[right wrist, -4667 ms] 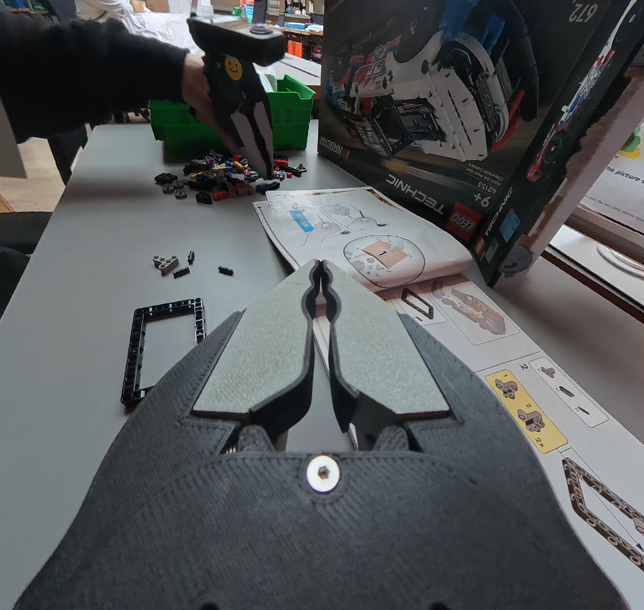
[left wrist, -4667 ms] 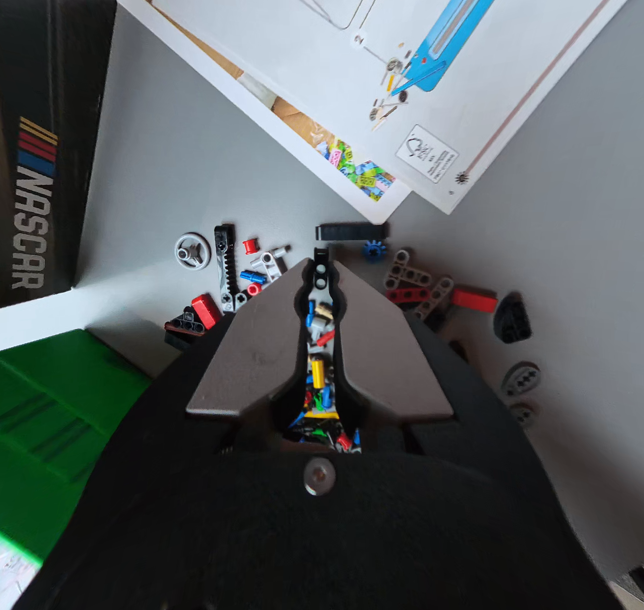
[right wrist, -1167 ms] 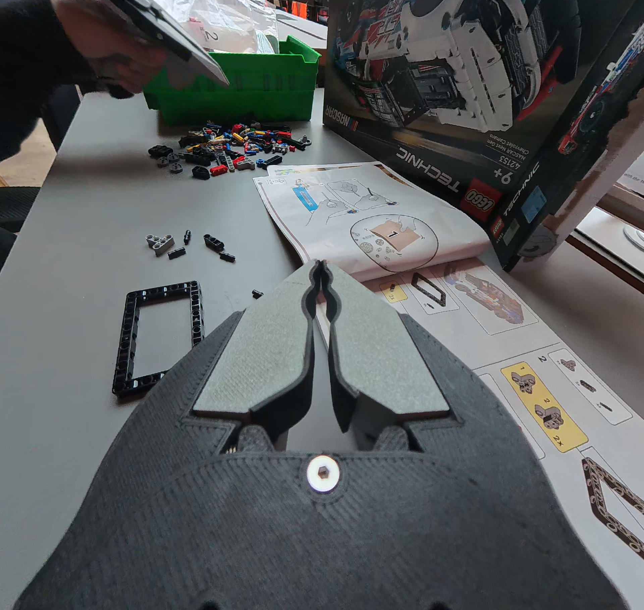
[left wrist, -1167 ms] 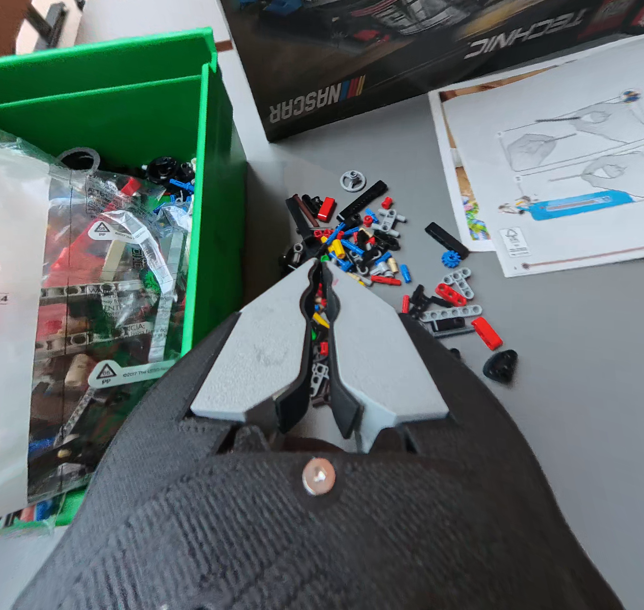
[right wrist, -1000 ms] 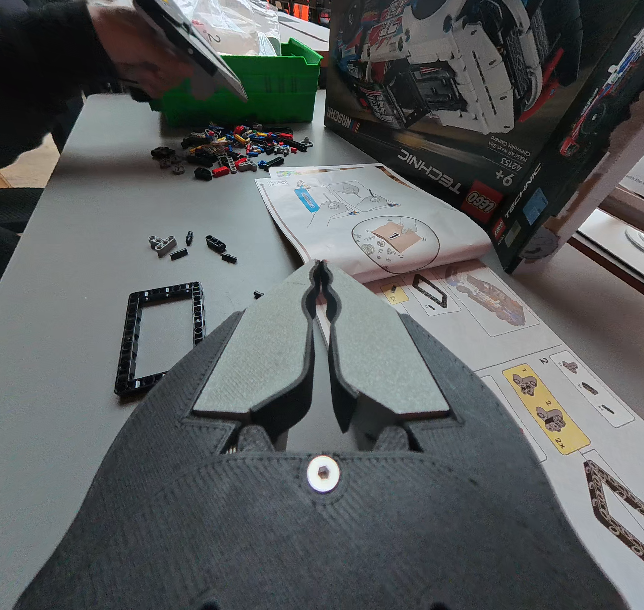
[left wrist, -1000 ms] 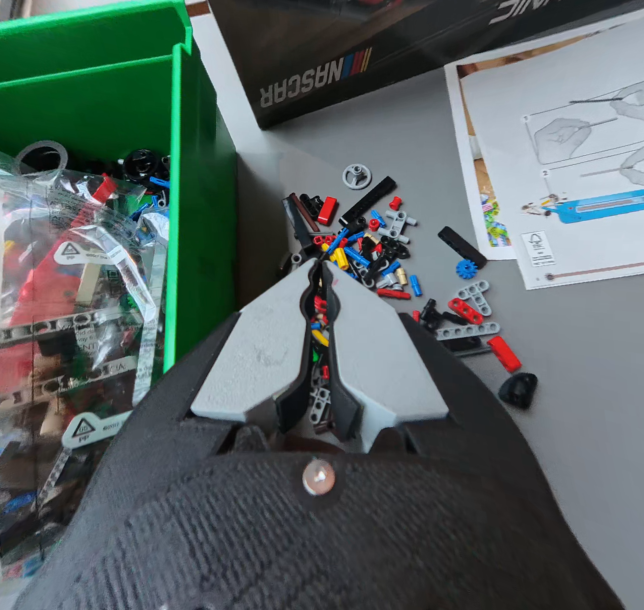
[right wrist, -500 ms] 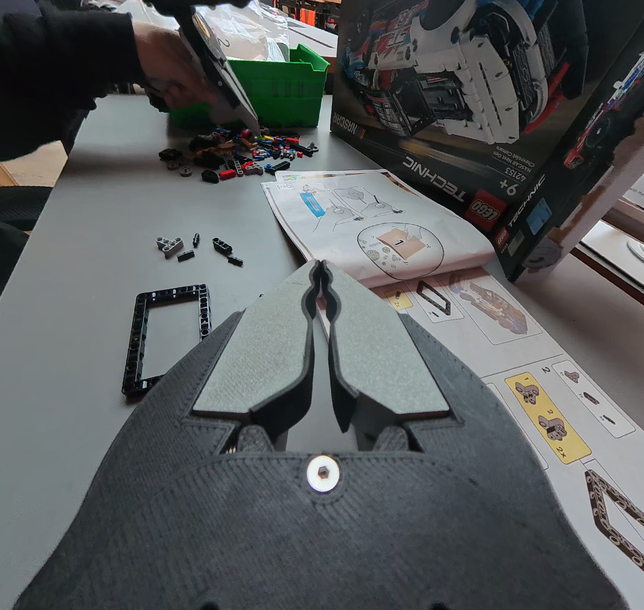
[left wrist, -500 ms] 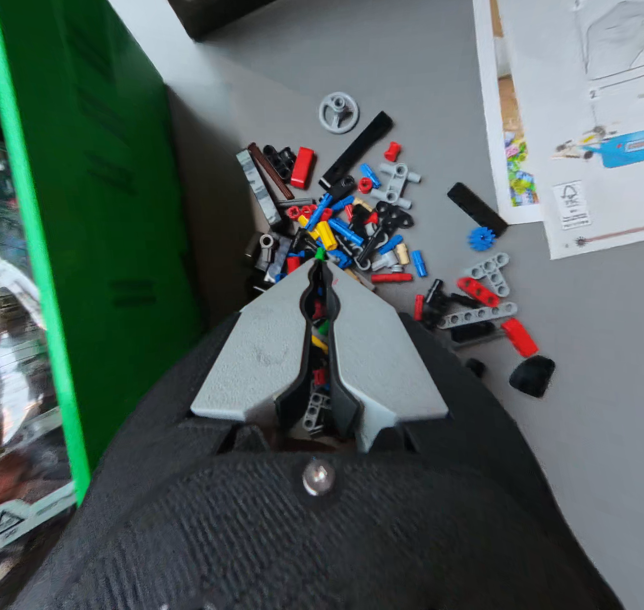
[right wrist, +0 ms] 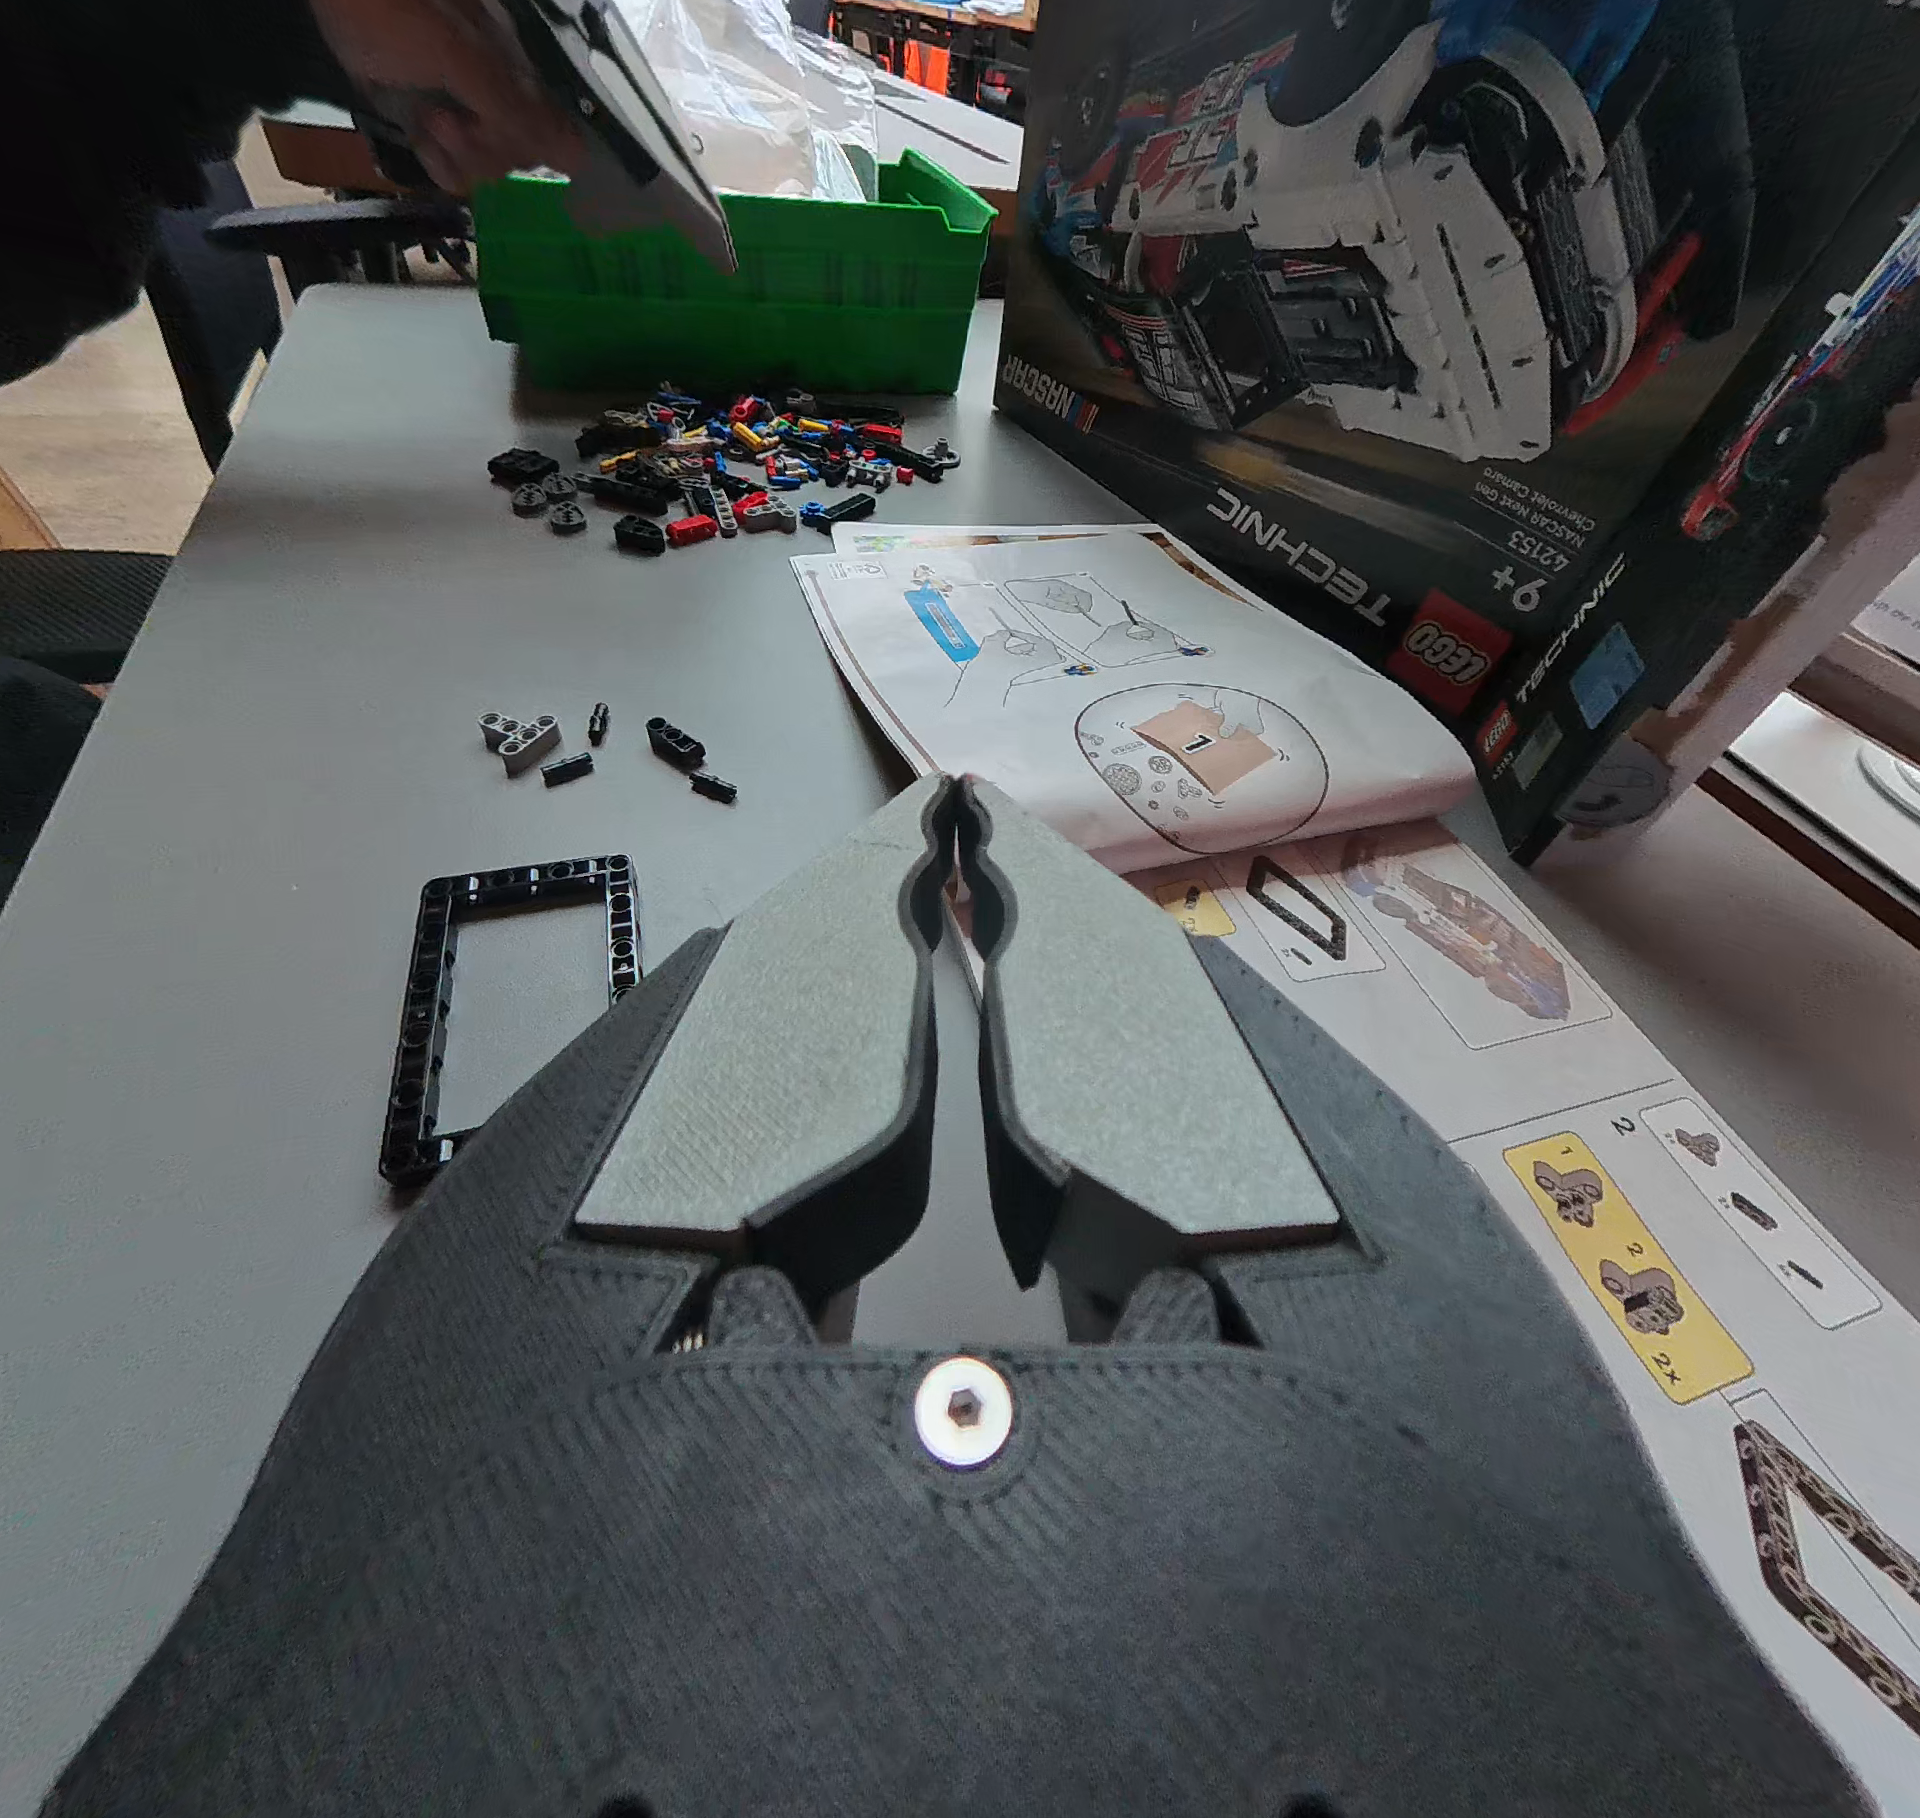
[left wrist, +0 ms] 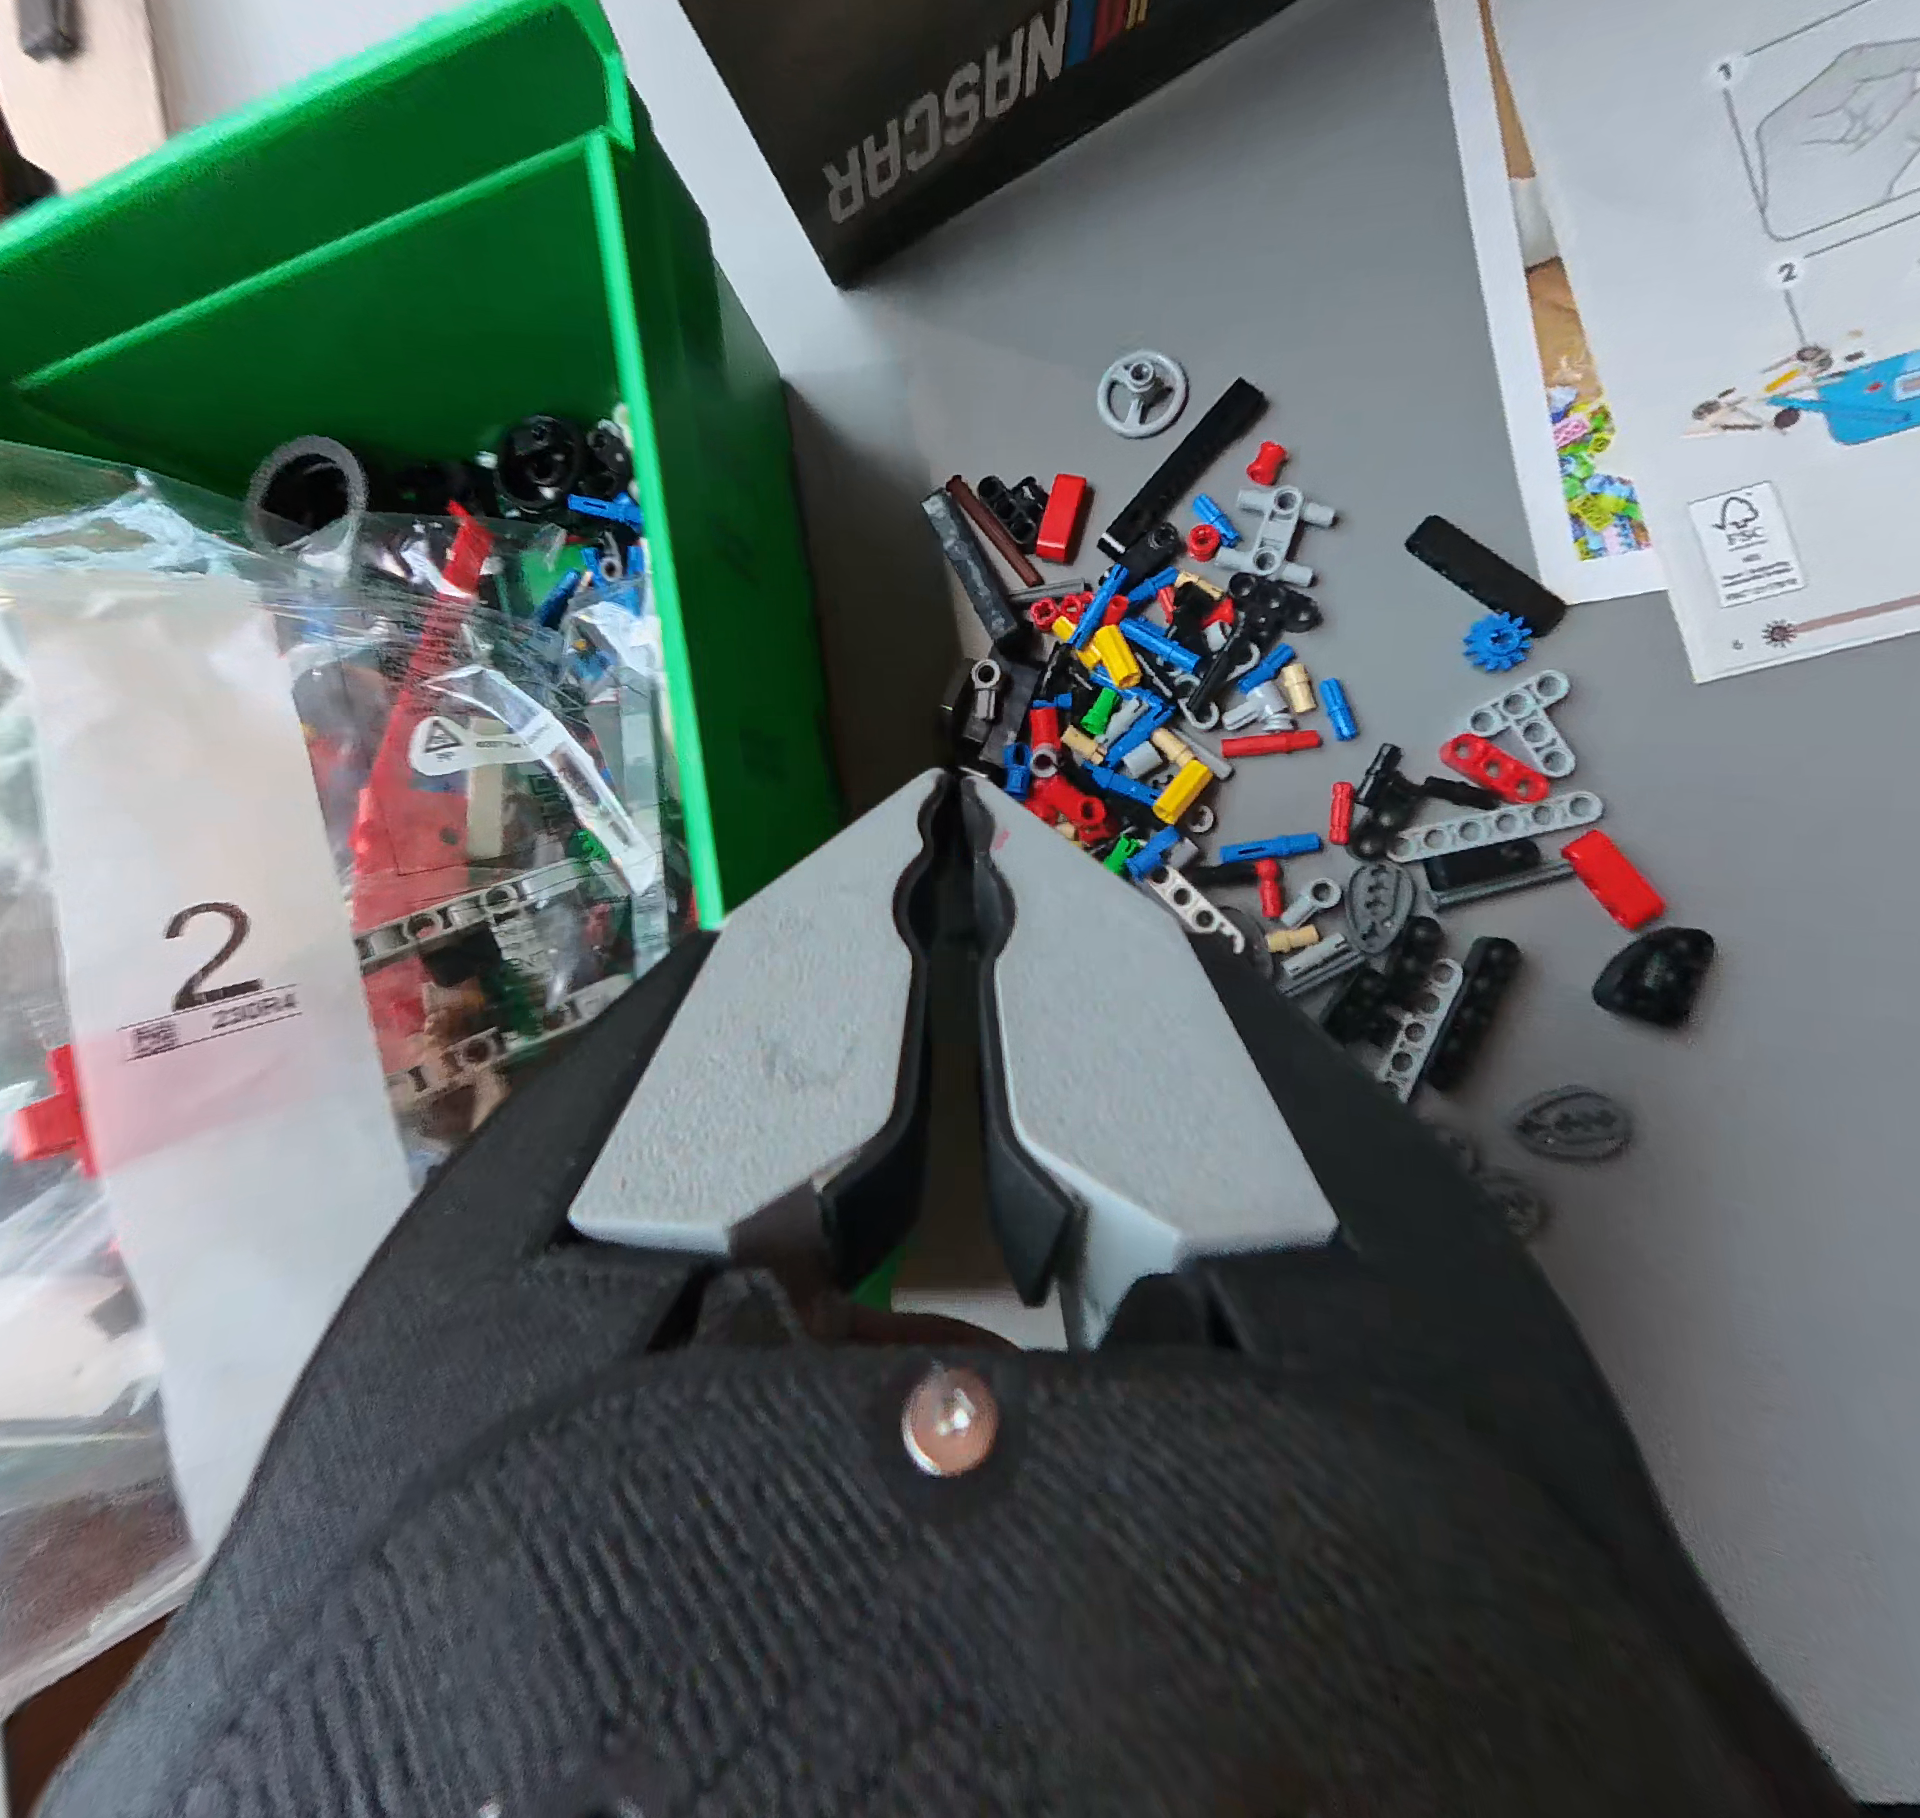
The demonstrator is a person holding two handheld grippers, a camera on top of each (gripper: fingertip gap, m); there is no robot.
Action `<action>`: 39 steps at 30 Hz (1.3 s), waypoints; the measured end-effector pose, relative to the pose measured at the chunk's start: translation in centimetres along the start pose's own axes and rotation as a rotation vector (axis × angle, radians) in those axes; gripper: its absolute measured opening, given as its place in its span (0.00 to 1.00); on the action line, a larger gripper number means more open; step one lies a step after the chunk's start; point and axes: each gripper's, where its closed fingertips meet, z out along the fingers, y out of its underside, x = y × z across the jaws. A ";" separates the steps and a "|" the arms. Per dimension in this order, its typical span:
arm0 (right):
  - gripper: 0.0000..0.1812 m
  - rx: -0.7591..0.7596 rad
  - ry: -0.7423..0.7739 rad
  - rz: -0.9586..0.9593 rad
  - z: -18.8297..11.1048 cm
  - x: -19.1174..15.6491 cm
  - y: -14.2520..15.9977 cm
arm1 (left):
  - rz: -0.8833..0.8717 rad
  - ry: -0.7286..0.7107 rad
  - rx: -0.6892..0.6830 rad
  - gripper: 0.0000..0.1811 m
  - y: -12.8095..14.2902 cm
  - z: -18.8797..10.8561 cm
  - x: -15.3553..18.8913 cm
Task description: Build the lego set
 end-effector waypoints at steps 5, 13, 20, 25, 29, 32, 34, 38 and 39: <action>0.00 0.006 0.002 0.001 -0.1 0.0 -0.1 | -0.016 0.047 -0.116 0.00 1.7 3.5 1.7; 0.00 0.021 0.004 -0.010 -0.3 -0.1 -0.6 | 0.021 0.033 -0.271 0.04 3.2 5.9 2.0; 0.00 0.022 0.000 -0.026 -0.3 -0.5 -0.9 | -0.044 0.092 -0.079 0.02 -0.6 2.5 1.9; 0.00 0.021 -0.003 -0.028 -0.3 -0.5 -0.9 | -0.042 0.007 -0.021 0.03 -1.3 -0.4 -0.3; 0.00 0.016 -0.003 -0.030 -0.2 -0.6 -0.8 | -0.035 -0.007 0.003 0.03 -1.1 -1.3 -0.3; 0.00 0.014 -0.002 -0.029 -0.1 -0.5 -0.7 | -0.022 -0.003 -0.036 0.03 0.1 0.1 0.5; 0.00 0.013 -0.001 -0.029 -0.1 -0.5 -0.7 | -0.022 -0.018 -0.054 0.02 0.7 1.5 0.7; 0.00 0.014 0.001 -0.026 -0.2 -0.5 -0.7 | -0.017 -0.053 -0.127 0.01 2.5 4.3 0.7; 0.00 0.015 0.001 -0.026 -0.2 -0.4 -0.7 | -0.012 -0.056 -0.150 0.02 2.9 4.7 0.7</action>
